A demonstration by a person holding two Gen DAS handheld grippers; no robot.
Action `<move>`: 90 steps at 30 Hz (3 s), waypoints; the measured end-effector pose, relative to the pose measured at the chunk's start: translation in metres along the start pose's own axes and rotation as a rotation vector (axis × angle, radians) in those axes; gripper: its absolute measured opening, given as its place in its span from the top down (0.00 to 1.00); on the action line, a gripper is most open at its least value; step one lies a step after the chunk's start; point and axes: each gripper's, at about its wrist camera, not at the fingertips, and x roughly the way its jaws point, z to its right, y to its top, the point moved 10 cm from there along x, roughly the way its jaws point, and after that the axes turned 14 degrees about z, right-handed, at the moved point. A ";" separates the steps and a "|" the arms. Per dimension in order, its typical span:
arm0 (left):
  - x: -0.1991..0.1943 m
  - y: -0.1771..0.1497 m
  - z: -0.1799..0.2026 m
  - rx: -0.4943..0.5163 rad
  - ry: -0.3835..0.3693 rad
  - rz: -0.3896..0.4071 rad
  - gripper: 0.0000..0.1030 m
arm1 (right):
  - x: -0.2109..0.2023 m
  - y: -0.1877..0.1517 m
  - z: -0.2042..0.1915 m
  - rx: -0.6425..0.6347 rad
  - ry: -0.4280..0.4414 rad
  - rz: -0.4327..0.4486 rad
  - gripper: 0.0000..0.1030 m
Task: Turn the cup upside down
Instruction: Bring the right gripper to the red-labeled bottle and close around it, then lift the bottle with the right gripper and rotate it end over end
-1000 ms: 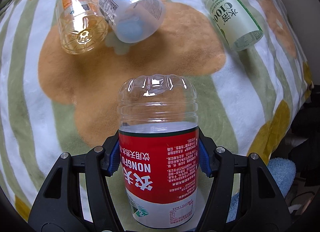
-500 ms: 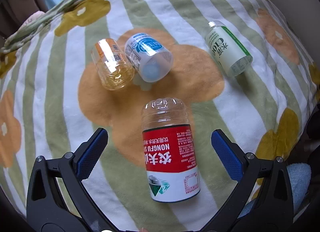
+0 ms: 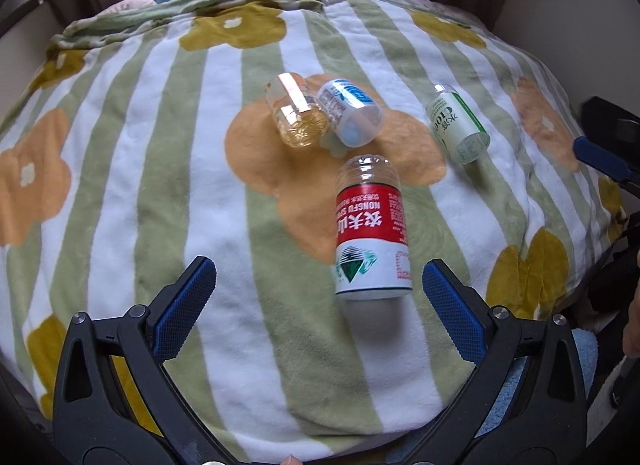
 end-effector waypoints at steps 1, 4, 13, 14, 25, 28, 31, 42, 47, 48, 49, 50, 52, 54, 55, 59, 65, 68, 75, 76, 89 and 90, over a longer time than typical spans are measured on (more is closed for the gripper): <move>-0.005 -0.003 -0.006 -0.003 0.015 0.016 0.00 | 0.012 -0.006 -0.002 0.018 0.006 -0.048 0.00; -0.015 -0.010 -0.018 0.009 0.062 0.044 0.00 | 0.046 -0.028 -0.005 0.071 0.016 -0.181 0.00; -0.019 -0.031 -0.034 -0.085 -0.005 0.056 0.00 | 0.123 -0.079 -0.003 0.094 -0.080 -0.423 0.00; -0.018 -0.033 -0.035 -0.094 -0.011 0.055 0.00 | 0.130 -0.085 -0.002 0.090 -0.091 -0.444 0.00; -0.011 -0.043 -0.036 -0.123 -0.047 0.047 0.00 | 0.163 -0.115 0.004 0.102 -0.145 -0.564 0.29; -0.009 -0.046 -0.038 -0.133 -0.052 0.039 0.00 | 0.165 -0.121 0.006 0.126 -0.136 -0.573 0.38; -0.008 -0.047 -0.039 -0.143 -0.058 0.036 0.00 | 0.164 -0.118 0.009 0.131 -0.131 -0.567 0.38; -0.003 -0.049 -0.034 -0.157 -0.075 0.023 0.00 | 0.148 -0.076 0.008 -0.103 -0.083 -0.265 0.39; -0.003 -0.047 -0.034 -0.158 -0.068 0.026 0.00 | 0.143 -0.057 -0.002 -0.215 -0.020 -0.055 0.39; -0.003 -0.047 -0.035 -0.161 -0.067 0.028 0.00 | 0.139 -0.053 -0.003 -0.240 -0.013 -0.011 0.39; -0.002 -0.046 -0.035 -0.163 -0.067 0.029 0.00 | 0.139 -0.052 -0.007 -0.266 -0.012 0.028 0.39; -0.002 -0.046 -0.035 -0.165 -0.067 0.029 0.00 | 0.140 -0.050 -0.009 -0.292 -0.014 0.056 0.39; -0.002 -0.045 -0.035 -0.165 -0.068 0.028 0.00 | 0.140 -0.051 -0.012 -0.338 -0.023 0.093 0.39; -0.003 -0.045 -0.035 -0.164 -0.069 0.030 0.00 | 0.143 -0.054 -0.015 -0.374 -0.023 0.113 0.39; -0.003 -0.045 -0.035 -0.164 -0.070 0.031 0.00 | 0.140 -0.057 -0.015 -0.383 -0.018 0.119 0.39; -0.001 -0.045 -0.032 -0.175 -0.086 0.026 0.00 | 0.126 -0.063 -0.015 -0.421 -0.006 0.134 0.39; -0.004 -0.043 -0.028 -0.180 -0.095 0.033 0.00 | 0.110 -0.071 -0.019 -0.477 0.013 0.135 0.39; -0.006 -0.042 -0.029 -0.180 -0.093 0.041 0.00 | 0.103 -0.078 -0.022 -0.507 0.019 0.134 0.39; -0.013 -0.038 -0.037 -0.203 -0.089 0.057 0.00 | 0.099 -0.088 -0.026 -0.541 0.051 0.107 0.40; -0.014 -0.037 -0.038 -0.207 -0.088 0.060 0.00 | 0.098 -0.088 -0.026 -0.545 0.053 0.109 0.40; -0.017 -0.031 -0.044 -0.233 -0.087 0.078 0.00 | 0.102 -0.087 -0.031 -0.551 0.061 0.104 0.17; -0.018 -0.031 -0.044 -0.234 -0.088 0.079 0.00 | 0.102 -0.086 -0.030 -0.547 0.059 0.109 0.16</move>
